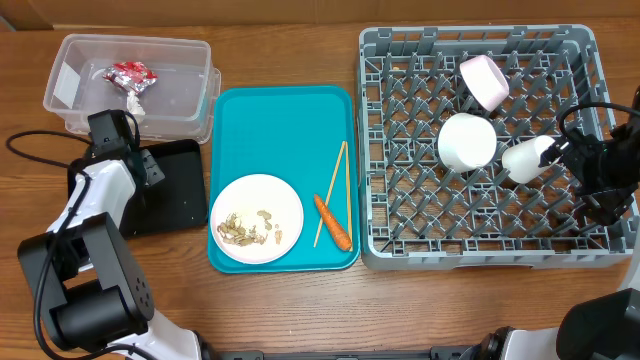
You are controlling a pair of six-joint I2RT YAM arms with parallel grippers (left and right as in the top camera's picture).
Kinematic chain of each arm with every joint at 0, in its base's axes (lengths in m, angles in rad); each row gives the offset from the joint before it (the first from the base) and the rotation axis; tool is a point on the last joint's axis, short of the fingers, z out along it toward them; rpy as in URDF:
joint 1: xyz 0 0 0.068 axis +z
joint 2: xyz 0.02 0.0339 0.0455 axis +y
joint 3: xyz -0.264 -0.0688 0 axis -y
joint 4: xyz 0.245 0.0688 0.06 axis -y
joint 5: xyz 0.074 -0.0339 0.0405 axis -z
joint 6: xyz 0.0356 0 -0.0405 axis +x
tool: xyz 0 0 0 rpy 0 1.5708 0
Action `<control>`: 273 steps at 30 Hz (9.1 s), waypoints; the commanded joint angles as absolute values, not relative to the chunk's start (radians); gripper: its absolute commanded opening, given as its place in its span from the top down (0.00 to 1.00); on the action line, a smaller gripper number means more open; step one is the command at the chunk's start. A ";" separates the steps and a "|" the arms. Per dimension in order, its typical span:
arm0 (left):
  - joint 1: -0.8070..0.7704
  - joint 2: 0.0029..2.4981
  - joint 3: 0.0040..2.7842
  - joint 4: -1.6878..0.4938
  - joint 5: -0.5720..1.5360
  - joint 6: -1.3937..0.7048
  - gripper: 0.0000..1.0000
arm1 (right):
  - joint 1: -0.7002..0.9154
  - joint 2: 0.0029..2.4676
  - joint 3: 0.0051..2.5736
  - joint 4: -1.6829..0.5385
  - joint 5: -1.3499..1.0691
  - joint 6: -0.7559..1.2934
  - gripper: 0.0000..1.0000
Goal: Sort waste into correct bins and load items into the dishwasher
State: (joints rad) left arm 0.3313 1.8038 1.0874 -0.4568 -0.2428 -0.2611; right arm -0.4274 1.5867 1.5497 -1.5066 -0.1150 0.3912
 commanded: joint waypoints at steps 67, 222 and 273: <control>0.549 1.787 1.116 -0.235 0.249 -0.310 0.61 | -0.427 1.566 1.547 -1.533 -0.091 0.388 0.00; -0.039 1.771 1.574 -1.220 0.110 -0.106 0.96 | -0.427 1.566 1.547 -1.547 -0.087 0.339 0.00; 0.524 1.726 1.626 -1.179 0.899 0.003 0.96 | -0.427 1.566 1.547 -1.554 -0.080 0.339 0.00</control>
